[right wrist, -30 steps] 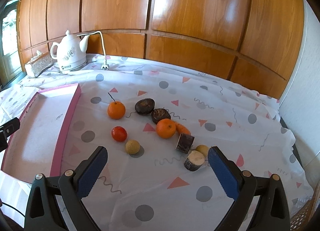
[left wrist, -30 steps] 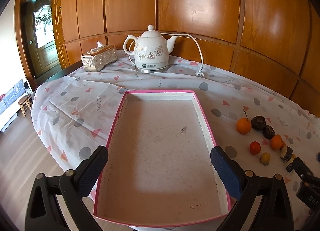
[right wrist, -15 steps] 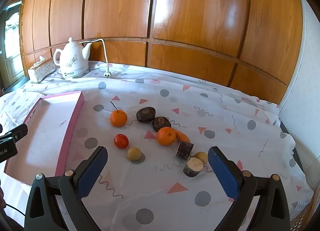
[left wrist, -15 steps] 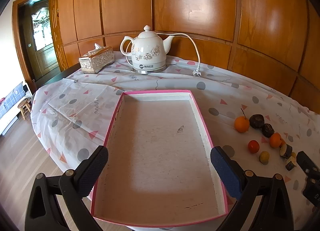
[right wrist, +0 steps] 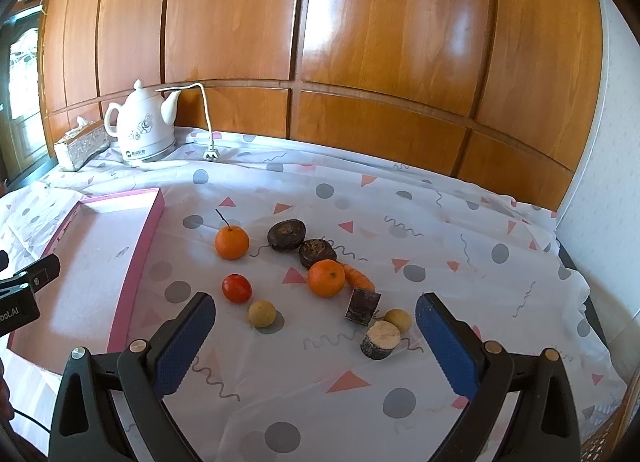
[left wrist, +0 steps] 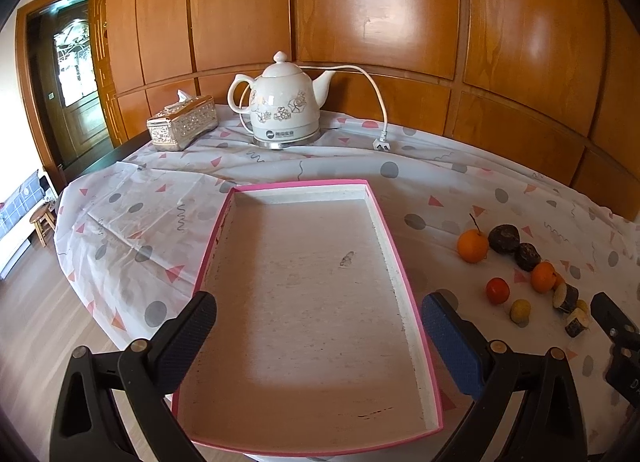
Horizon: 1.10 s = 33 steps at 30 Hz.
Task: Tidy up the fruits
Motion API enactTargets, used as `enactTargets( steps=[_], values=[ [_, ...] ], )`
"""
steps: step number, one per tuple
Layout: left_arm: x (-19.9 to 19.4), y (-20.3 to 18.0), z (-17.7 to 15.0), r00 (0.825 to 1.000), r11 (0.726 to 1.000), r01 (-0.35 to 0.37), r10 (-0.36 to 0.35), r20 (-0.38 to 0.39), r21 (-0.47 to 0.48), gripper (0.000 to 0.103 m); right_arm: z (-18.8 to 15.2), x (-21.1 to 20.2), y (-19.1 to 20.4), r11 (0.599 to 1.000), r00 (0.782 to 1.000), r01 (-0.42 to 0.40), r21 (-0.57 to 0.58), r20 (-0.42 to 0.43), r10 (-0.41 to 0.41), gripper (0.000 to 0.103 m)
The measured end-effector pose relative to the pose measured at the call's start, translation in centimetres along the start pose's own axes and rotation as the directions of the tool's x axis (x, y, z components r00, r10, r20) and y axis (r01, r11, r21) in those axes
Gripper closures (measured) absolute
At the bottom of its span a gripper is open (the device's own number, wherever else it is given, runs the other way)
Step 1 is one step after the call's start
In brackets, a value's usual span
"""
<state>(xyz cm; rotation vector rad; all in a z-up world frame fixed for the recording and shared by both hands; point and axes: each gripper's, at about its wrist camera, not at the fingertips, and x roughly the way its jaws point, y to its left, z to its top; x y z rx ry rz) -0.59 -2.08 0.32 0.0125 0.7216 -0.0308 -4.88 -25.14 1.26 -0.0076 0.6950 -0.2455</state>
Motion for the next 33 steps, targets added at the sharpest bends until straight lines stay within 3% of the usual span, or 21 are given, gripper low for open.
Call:
enactTargets(
  steps=[12, 17, 19, 25, 33],
  values=[
    [0.1, -0.6, 0.0, 1.0, 1.0, 0.021, -0.021, -0.008, 0.014, 0.0, 0.1, 0.1, -0.7, 1.0, 1.0, 0.004, 0.013, 0.005, -0.004, 0.001],
    [0.1, -0.6, 0.1, 0.993, 0.993, 0.117, -0.117, -0.014, -0.008, 0.0, 0.5, 0.6, -1.9, 1.0, 1.0, 0.002, 0.024, -0.009, -0.002, 0.001],
    [0.3, -0.6, 0.2, 0.988, 0.988, 0.152, -0.153, -0.021, -0.023, 0.0, 0.7, 0.9, -3.0, 0.999, 1.0, 0.028, 0.026, -0.014, -0.028, 0.001],
    [0.6, -2.1, 0.2, 0.984, 0.985, 0.171, -0.17, -0.049, 0.026, 0.0, 1.0, 2.3, -7.2, 0.997, 0.995, 0.067, 0.042, -0.072, -0.064, 0.001],
    [1.8, -4.5, 0.1, 0.968, 0.964, 0.233, -0.219, -0.122, 0.124, 0.0, 1.1, 4.0, -16.3, 0.965, 0.973, 0.188, 0.183, -0.172, -0.157, 0.001]
  ],
)
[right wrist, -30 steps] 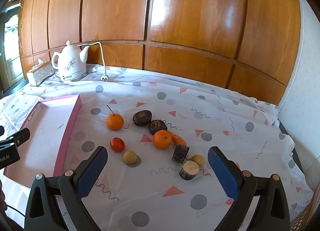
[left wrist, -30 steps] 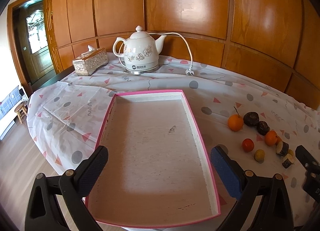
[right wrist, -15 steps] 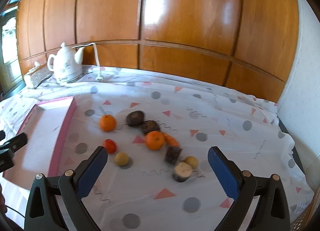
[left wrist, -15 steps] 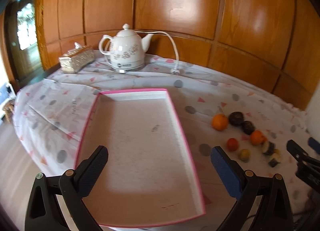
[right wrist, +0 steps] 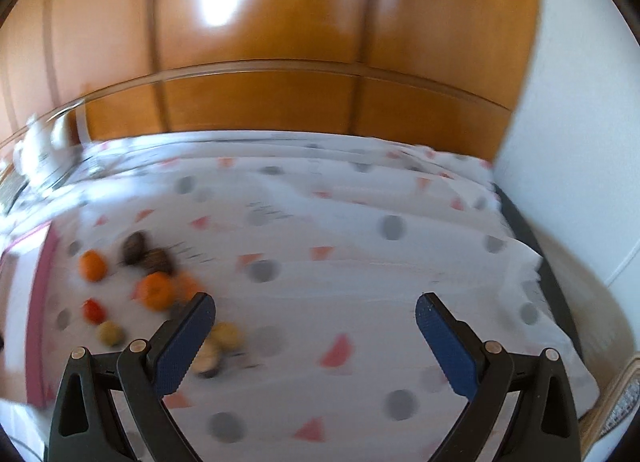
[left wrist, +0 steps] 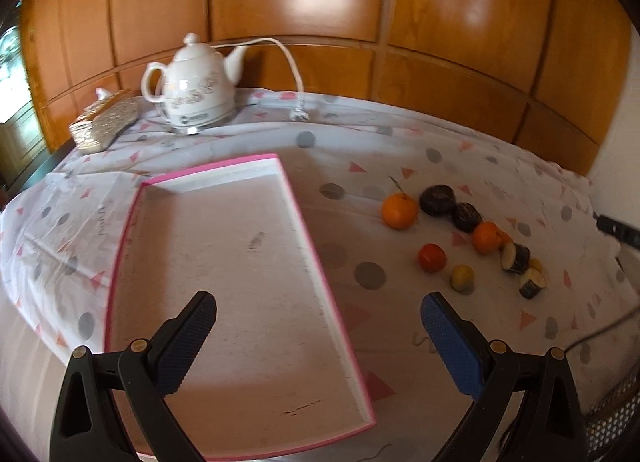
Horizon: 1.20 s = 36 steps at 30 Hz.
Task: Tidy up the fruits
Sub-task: 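Reach the left gripper to the yellow ball and grasp it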
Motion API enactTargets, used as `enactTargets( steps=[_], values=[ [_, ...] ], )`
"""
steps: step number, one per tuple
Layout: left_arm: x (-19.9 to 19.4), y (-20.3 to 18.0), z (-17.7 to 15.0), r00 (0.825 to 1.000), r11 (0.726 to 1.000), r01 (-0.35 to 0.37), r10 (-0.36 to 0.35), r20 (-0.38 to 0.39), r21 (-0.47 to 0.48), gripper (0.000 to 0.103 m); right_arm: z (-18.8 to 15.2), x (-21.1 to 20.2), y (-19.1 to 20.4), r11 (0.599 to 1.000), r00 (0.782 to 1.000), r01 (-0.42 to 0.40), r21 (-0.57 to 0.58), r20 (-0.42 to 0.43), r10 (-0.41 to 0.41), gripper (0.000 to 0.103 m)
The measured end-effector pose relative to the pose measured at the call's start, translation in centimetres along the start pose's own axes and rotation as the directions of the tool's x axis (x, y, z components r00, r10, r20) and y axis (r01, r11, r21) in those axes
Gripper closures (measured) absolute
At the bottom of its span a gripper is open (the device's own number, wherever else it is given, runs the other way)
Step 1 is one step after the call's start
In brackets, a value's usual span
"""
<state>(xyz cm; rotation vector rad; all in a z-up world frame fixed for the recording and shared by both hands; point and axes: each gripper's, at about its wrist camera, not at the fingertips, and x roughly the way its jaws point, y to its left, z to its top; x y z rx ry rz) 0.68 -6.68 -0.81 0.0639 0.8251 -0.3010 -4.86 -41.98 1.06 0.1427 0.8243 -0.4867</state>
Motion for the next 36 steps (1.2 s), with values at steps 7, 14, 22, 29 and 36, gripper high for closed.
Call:
enactTargets(
  steps=[7, 14, 22, 29, 36],
  values=[
    [1.4, -2.5, 1.4, 0.996, 0.995, 0.077, -0.074, -0.052, 0.068, 0.01, 1.6, 1.0, -4.6, 0.995, 0.997, 0.07, 0.07, -0.047, -0.067, 0.001],
    [3.0, -4.9, 1.7, 0.988, 0.987, 0.123, -0.111, -0.109, 0.105, 0.017, 2.1, 2.1, -7.4, 0.987, 0.991, 0.121, 0.102, -0.063, -0.115, 0.003],
    [5.0, -7.3, 1.9, 0.975, 0.978, 0.162, -0.138, -0.171, 0.132, 0.043, 1.0, 1.9, -15.6, 0.874, 0.974, 0.224, 0.432, -0.084, -0.208, 0.003],
    [7.8, -10.5, 1.6, 0.952, 0.964, 0.225, -0.187, -0.244, 0.139, 0.057, 0.4, 2.4, -17.7, 0.821, 0.978, 0.209, 0.531, -0.106, -0.18, 0.004],
    [10.0, -12.6, 1.4, 0.947, 0.962, 0.221, -0.171, -0.273, 0.162, 0.058, 0.5, 2.5, -17.3, 0.833, 0.978, 0.209, 0.512, -0.099, -0.184, 0.004]
  ],
)
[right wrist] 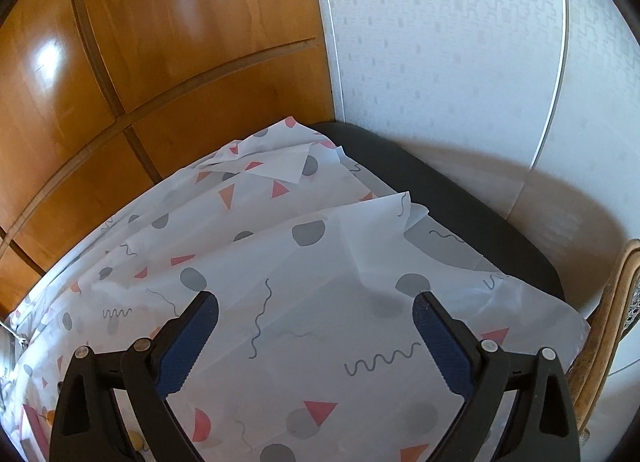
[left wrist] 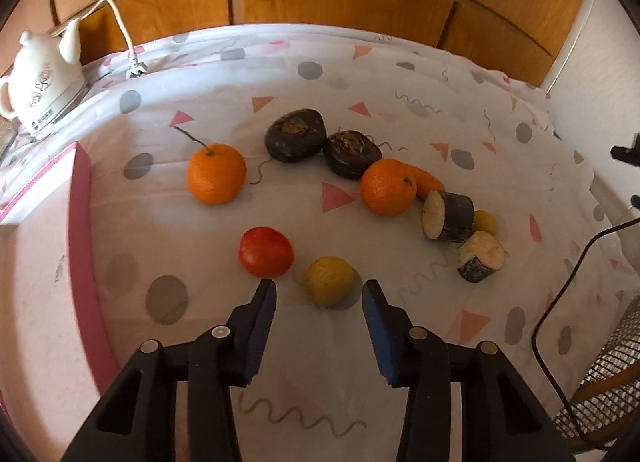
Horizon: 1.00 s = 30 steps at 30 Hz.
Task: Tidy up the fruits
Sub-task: 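Reach the left gripper to the yellow ball and grasp it, then carry the yellow ball into the pink tray and open the left gripper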
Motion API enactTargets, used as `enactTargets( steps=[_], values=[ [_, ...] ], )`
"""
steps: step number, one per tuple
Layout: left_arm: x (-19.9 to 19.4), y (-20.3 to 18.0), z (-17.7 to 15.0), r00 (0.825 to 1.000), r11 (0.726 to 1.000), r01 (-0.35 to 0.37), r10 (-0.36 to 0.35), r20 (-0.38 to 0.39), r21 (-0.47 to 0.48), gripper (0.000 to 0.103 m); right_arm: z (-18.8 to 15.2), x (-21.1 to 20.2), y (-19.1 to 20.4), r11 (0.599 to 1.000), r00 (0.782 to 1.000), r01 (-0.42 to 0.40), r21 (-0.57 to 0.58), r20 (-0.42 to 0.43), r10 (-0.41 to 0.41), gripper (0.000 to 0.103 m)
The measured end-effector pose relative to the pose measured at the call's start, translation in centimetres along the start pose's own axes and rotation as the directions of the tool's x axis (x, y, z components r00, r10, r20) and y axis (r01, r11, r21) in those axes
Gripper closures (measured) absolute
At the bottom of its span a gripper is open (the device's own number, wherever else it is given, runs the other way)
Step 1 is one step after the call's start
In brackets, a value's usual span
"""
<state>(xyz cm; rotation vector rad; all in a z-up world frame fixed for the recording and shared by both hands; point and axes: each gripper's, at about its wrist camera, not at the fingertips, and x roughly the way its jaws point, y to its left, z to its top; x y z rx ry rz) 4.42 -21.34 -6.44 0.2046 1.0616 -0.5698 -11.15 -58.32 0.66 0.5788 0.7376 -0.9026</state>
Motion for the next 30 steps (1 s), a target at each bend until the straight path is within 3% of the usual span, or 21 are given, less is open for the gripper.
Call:
enactTargets(
  steps=[2, 4, 11, 16, 18, 21, 26, 30],
  values=[
    [0.7, -0.3, 0.1, 1.0, 1.0, 0.012, -0.012, -0.013, 0.005, 0.061, 0.0, 0.0, 0.3, 1.0, 1.0, -0.003, -0.013, 0.002, 0.003, 0.004],
    [1.1, -0.6, 0.0, 1.0, 1.0, -0.015, 0.015, -0.001, 0.027, 0.077, 0.0, 0.2, 0.5, 1.0, 1.0, -0.002, -0.025, -0.003, 0.002, 0.004],
    [-1.0, 0.8, 0.1, 0.999, 1.0, 0.026, -0.025, 0.048, -0.017, 0.077, -0.2, 0.5, 0.8, 0.999, 1.0, 0.002, -0.048, -0.018, -0.003, 0.005],
    [-4.9, 5.1, 0.3, 0.991, 0.986, 0.047, -0.027, 0.13, -0.158, 0.077, -0.3, 0.5, 0.9, 0.999, 1.0, 0.004, -0.052, -0.027, -0.005, 0.005],
    [-6.8, 8.5, 0.4, 0.985, 0.965, 0.046, -0.002, 0.172, -0.256, 0.077, -0.3, 0.5, 0.9, 0.998, 1.0, 0.002, -0.056, -0.03, -0.004, 0.007],
    [-7.9, 12.8, 0.2, 0.977, 0.939, -0.02, 0.091, 0.191, -0.342, 0.077, -0.5, 0.4, 1.1, 0.998, 0.999, 0.002, -0.063, -0.032, -0.004, 0.007],
    [-7.0, 19.9, -0.7, 0.963, 0.865, -0.165, 0.246, 0.113, -0.473, 0.077, -0.8, 0.2, 1.5, 0.997, 0.999, 0.002, -0.083, -0.034, -0.004, 0.007],
    [-5.6, 23.1, -2.1, 0.953, 0.813, -0.234, 0.301, 0.041, -0.533, 0.077, -0.8, 0.3, 1.7, 0.996, 0.999, 0.01, -0.093, -0.03, -0.013, 0.007]
  ],
)
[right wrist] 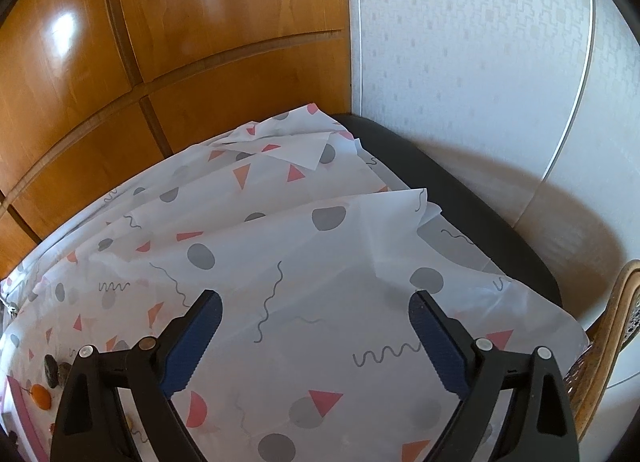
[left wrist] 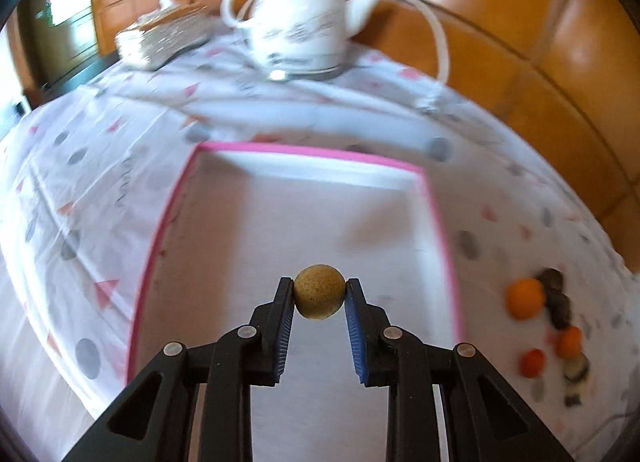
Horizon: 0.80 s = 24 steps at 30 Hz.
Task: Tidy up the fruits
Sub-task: 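Carry the yellow ball into the pink tray and open the left gripper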
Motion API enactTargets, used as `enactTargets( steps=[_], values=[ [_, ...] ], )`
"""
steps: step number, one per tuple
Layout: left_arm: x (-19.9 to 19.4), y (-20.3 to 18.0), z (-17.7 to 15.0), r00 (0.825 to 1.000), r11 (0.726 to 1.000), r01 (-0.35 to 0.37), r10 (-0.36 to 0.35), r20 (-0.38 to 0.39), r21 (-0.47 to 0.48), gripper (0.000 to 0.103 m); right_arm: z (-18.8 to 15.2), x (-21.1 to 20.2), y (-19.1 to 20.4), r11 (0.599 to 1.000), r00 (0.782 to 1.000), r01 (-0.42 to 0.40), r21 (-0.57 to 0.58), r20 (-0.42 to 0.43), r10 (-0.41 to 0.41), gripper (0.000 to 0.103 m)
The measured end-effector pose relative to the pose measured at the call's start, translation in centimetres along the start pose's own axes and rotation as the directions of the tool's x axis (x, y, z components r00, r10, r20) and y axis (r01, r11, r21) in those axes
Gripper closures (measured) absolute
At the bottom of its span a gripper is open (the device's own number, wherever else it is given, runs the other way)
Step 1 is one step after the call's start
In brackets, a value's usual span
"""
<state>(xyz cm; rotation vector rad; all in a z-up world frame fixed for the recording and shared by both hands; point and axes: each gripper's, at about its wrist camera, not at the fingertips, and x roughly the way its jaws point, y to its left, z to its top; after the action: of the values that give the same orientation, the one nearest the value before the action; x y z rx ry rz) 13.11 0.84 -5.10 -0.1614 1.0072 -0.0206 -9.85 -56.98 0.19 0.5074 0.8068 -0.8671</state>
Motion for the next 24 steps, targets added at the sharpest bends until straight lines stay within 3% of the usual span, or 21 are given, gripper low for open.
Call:
enactTargets(
  steps=[5, 11, 14, 17, 20, 24],
  values=[
    [1.2, 1.8, -0.4, 0.998, 0.997, -0.067, 0.067, -0.015, -0.028, 0.075, 0.0, 0.3, 0.2, 1.0, 1.0, 0.011, -0.008, -0.012, -0.011, 0.008],
    [0.3, 2.7, -1.1, 0.998, 0.997, -0.067, 0.067, -0.005, -0.047, 0.05, -0.2, 0.7, 0.6, 0.999, 0.999, 0.013, -0.034, -0.032, -0.014, 0.01],
    [-1.1, 2.8, -1.7, 0.999, 0.998, -0.034, 0.034, 0.01, -0.048, 0.05, -0.2, 0.7, 0.8, 0.999, 0.999, -0.001, -0.046, -0.033, -0.001, 0.015],
    [-2.6, 2.7, -2.3, 0.999, 0.999, -0.027, 0.028, 0.038, -0.035, 0.05, -0.4, 0.6, 1.5, 0.995, 0.997, -0.071, -0.071, -0.045, 0.068, 0.018],
    [-3.9, 3.0, -3.2, 0.998, 0.999, -0.025, 0.027, 0.059, -0.025, 0.05, -1.0, 0.8, 3.3, 0.979, 0.987, -0.147, -0.143, -0.085, 0.135, 0.026],
    [-5.1, 3.7, -4.6, 0.996, 0.998, -0.049, 0.051, 0.076, -0.036, 0.05, -2.0, 0.6, 5.5, 0.954, 0.983, -0.174, -0.243, -0.097, 0.155, 0.029]
  ],
)
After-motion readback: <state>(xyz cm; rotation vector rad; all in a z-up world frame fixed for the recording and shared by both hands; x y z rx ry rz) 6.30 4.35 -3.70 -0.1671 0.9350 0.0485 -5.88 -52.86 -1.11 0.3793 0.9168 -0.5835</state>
